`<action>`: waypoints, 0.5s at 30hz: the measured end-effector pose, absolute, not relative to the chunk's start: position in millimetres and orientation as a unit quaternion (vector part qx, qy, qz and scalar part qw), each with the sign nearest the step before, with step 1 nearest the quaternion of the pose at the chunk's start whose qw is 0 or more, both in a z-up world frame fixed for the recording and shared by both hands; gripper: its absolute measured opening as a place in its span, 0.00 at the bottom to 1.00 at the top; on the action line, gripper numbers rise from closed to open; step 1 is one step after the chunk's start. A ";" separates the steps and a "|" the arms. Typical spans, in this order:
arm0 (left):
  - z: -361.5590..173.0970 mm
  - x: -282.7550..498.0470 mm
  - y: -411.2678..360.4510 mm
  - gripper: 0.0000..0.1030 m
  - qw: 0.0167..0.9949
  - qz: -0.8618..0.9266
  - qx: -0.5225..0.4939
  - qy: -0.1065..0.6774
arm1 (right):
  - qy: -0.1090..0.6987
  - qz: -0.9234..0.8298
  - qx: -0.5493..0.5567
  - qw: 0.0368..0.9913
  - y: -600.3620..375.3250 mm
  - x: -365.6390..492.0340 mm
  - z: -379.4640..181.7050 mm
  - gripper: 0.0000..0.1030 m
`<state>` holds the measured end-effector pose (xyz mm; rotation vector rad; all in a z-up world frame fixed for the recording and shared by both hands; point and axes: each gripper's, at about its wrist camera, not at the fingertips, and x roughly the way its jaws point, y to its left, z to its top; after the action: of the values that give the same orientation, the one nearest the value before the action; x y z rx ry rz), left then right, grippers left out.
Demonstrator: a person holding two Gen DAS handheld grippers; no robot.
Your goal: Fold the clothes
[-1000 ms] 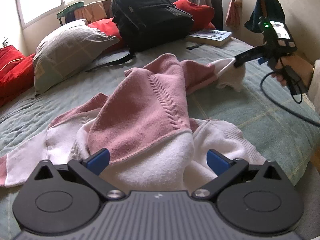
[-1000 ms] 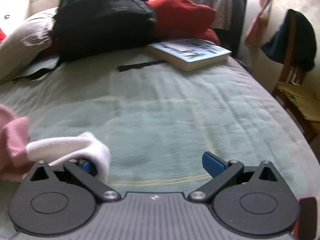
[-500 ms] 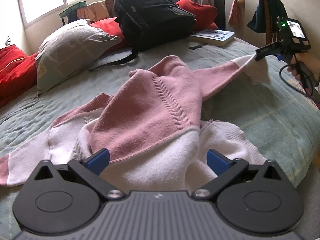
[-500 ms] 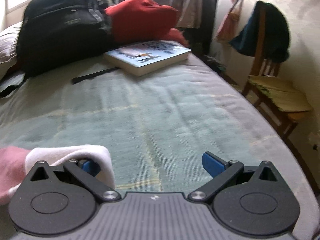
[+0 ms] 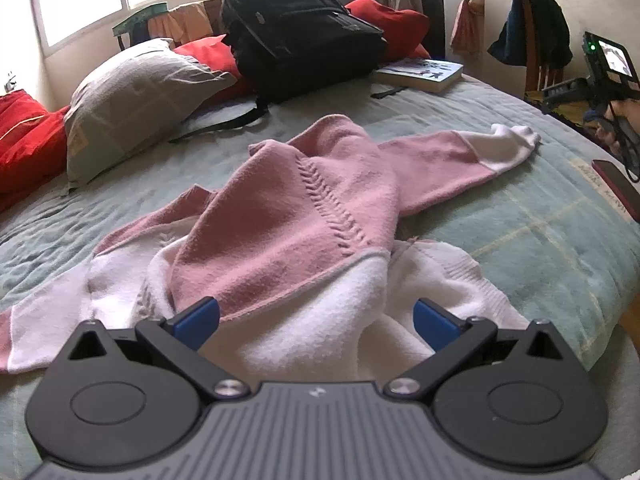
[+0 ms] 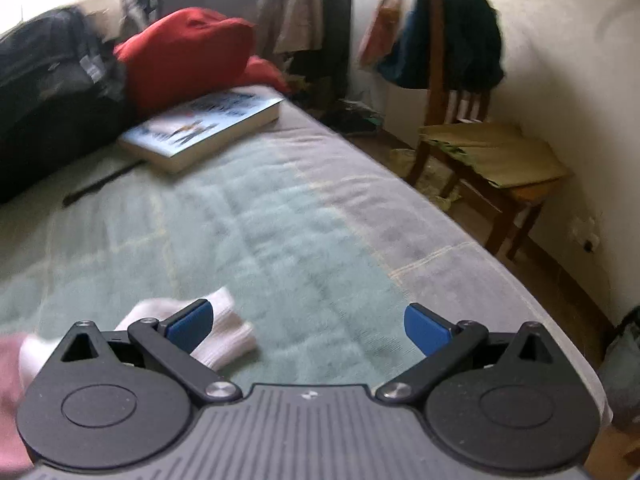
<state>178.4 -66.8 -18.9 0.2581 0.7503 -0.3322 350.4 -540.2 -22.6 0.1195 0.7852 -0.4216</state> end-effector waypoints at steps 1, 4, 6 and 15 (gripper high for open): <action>-18.6 177.6 -66.9 0.99 0.909 -0.161 0.126 0.363 | 0.385 -0.189 0.052 0.902 -532.8 350.5 -23.9 1.00; -16.9 175.2 -66.0 0.99 0.910 -0.160 0.126 0.362 | 0.400 -0.129 0.023 0.907 -497.0 351.7 -28.4 1.00; -16.0 174.1 -64.5 0.99 0.911 -0.158 0.126 0.361 | 0.408 -0.075 0.002 0.910 -466.9 350.2 -29.2 1.00; -16.7 171.6 -61.3 0.99 0.910 -0.155 0.125 0.363 | 0.427 0.177 -0.116 0.879 -313.9 325.3 -47.3 1.00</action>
<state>171.6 -61.3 -16.7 0.2570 0.7481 -0.3188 325.3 -313.9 -47.3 -0.2416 0.8894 0.3686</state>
